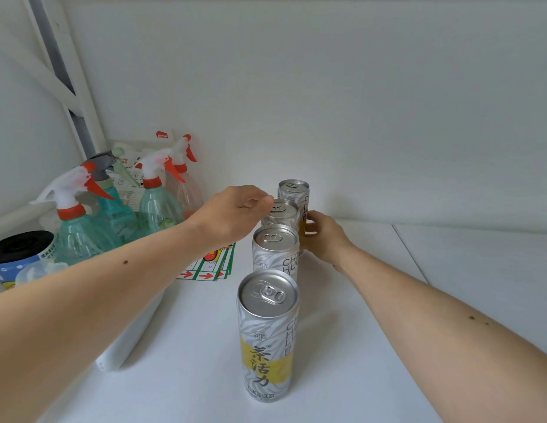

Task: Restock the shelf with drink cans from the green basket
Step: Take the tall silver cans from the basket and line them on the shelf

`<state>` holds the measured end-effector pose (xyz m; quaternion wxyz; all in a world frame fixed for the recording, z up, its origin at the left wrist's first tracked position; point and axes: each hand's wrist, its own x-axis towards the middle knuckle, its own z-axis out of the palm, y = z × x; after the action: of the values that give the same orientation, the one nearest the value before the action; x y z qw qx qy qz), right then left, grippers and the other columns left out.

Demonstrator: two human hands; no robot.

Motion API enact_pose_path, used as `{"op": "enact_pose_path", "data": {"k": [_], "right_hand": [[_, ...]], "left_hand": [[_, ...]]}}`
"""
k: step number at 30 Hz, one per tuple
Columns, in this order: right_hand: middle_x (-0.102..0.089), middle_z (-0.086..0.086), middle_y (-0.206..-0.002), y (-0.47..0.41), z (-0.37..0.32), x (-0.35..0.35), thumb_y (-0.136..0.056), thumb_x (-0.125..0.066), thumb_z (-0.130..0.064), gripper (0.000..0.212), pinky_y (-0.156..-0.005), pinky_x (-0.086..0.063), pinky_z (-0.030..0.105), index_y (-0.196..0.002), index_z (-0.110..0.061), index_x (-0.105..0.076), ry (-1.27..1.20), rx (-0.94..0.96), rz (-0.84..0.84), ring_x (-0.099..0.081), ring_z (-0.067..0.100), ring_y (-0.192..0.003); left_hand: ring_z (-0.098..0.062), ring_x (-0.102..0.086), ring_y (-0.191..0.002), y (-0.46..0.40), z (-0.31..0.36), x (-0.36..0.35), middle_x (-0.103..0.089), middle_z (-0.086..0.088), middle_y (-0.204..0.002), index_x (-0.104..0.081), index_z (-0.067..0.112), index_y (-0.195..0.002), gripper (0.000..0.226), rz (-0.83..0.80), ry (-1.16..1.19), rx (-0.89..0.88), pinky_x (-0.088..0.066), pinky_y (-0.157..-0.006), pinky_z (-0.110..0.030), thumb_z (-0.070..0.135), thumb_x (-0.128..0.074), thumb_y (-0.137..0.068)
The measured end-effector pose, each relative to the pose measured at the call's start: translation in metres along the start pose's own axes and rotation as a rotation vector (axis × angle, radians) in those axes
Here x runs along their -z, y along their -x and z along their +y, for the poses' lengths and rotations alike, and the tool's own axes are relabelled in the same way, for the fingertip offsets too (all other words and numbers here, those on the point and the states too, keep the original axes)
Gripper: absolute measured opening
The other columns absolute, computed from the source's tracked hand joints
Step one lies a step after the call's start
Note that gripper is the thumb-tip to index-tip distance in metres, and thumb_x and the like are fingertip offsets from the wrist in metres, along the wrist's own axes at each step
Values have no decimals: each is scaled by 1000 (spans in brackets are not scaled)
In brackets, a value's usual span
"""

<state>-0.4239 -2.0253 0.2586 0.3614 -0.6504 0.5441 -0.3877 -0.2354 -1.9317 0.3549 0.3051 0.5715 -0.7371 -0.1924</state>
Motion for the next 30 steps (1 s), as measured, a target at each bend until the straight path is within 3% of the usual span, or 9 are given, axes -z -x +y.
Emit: {"op": "enact_pose_path", "data": {"k": [3,6,11,15,21,24,26,30], "right_hand": [[-66,3,-105,-5,5,-3,-74,-77,-3,50,-82,-56,38,-121,-17,-63,-54,4,-44,-66,20,-87],[-65,3,-107,-9,8,-2,-75,-77,-4,53,-77,-52,36,-123,-19,-62,-70,7,-83,-65,20,-85],[-64,5,-112,-10,7,1,-78,-77,-2,57,-89,-55,45,-130,-13,-56,-101,-2,-170,-64,24,-96],[-60,6,-121,-9,10,7,-83,-72,3,53,-69,-52,22,-131,-10,-52,-109,28,-217,-62,23,-102],[-57,6,-136,-14,8,14,-87,-70,-3,57,-82,-53,30,-139,-16,-48,-17,39,-310,-64,26,-113],[-57,7,-137,-16,9,14,-86,-70,-3,59,-99,-51,45,-139,-16,-48,-28,26,-331,-62,26,-118],[-58,6,-136,-15,9,13,-81,-73,-11,63,-102,-49,50,-138,-18,-48,-27,13,-320,-61,24,-119],[-53,5,-141,-7,8,14,-83,-77,-21,70,-107,-44,41,-143,-22,-42,53,19,-287,-51,24,-130]], "left_hand": [[-11,-57,-112,1,0,0,-66,5,-118,-61,20,-124,37,0,3,-7,-41,-96,-25,39,-42,-99],[-10,-57,-112,1,-1,-1,-65,5,-119,-59,20,-125,36,-1,6,-11,-40,-94,-23,38,-42,-99],[-10,-57,-112,3,0,-2,-65,6,-118,-59,22,-124,34,3,22,-7,-42,-99,-28,38,-43,-99],[-11,-57,-113,4,-1,-3,-65,5,-119,-58,22,-127,36,-1,36,-3,-42,-100,-28,38,-43,-98],[-12,-59,-111,5,-7,-6,-65,3,-119,-55,25,-129,37,0,72,8,-43,-94,-26,39,-45,-97],[-10,-59,-109,5,-9,-7,-66,5,-116,-55,26,-129,35,1,77,5,-42,-89,-21,38,-44,-97],[-8,-59,-109,5,-9,-7,-66,6,-115,-56,27,-128,35,4,83,9,-41,-88,-20,38,-44,-97],[-10,-57,-112,6,-7,-6,-64,6,-119,-54,26,-131,37,16,65,10,-40,-95,-24,39,-45,-97]]}}
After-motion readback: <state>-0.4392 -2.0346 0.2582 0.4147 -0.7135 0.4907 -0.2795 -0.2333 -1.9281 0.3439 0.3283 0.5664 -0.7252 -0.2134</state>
